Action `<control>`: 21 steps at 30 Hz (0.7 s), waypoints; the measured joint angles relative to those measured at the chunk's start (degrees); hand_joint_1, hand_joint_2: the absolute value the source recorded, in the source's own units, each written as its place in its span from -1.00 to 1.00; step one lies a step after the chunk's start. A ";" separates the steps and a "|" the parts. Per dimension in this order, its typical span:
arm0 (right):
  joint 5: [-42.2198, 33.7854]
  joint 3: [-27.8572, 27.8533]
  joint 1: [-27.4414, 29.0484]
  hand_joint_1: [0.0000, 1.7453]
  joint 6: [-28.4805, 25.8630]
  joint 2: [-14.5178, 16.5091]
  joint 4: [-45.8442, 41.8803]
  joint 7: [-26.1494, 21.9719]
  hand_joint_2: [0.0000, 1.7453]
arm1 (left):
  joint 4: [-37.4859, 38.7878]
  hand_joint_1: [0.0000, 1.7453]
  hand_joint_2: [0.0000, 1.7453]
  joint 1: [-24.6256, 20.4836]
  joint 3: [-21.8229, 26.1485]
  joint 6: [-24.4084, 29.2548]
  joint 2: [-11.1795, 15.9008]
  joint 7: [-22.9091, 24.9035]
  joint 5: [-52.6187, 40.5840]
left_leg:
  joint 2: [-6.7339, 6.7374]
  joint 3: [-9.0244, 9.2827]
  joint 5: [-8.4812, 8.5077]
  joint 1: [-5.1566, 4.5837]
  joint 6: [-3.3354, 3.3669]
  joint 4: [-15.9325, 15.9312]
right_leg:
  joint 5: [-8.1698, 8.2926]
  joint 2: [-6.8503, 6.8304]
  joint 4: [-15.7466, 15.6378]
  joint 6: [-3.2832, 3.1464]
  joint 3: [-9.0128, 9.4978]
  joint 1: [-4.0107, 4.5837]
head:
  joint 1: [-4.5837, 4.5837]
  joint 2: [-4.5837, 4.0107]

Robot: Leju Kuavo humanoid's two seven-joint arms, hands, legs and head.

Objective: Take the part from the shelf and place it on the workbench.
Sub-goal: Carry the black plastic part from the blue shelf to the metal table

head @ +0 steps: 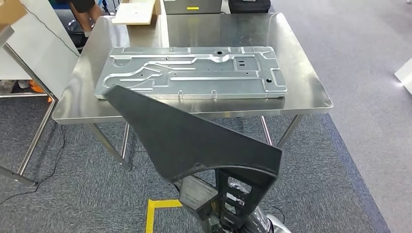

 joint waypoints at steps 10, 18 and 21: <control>0.91 -0.01 0.20 1.00 -0.55 -0.03 -0.07 -3.07 1.00 | 0.02 -1.00 1.00 -0.18 0.02 -0.10 -0.16 -0.29 -0.68 | -0.26 4.83 -4.05 -0.17 -1.16 -0.12 | 7.43 -0.05 -3.67 -1.07 -5.63 0.56 | 0.00 0.00; 1.65 -0.64 0.55 1.00 -3.37 1.07 -2.15 -6.02 1.00 | 0.02 -1.00 1.00 -0.48 0.02 -0.19 -0.16 -0.46 -1.43 | -0.08 -2.99 -10.16 0.09 -3.09 14.53 | 6.15 0.17 -5.59 -2.89 -2.08 0.06 | -0.01 0.00; 1.68 -0.80 0.60 1.00 -3.45 1.25 -2.61 -6.25 1.00 | 0.02 -1.00 1.00 -0.33 0.02 -0.22 -0.13 -0.49 -1.61 | -0.09 -4.20 -5.28 0.15 -3.13 11.78 | 4.89 0.69 -5.58 -2.69 -0.42 0.02 | -0.01 0.00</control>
